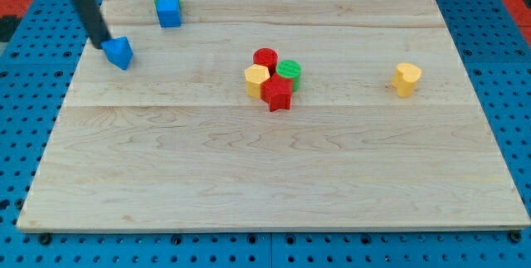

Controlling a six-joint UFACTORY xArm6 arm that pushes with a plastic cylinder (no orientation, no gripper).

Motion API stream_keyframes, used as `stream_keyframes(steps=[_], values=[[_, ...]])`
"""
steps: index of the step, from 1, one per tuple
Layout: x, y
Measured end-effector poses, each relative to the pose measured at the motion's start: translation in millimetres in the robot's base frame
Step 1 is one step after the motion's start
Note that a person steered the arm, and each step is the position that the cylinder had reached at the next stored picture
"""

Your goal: Nudge the blue triangle right a bit

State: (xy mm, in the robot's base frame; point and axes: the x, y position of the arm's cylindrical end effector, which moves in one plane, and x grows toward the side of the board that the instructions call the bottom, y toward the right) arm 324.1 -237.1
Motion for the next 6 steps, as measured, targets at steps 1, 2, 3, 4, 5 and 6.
stream_keyframes(steps=[1,2,3,4,5,6], values=[[17.7,-6.5],[39.9,-6.8],[42.7,18.0],[58.8,-25.0],[62.2,-6.7],[63.2,30.6]])
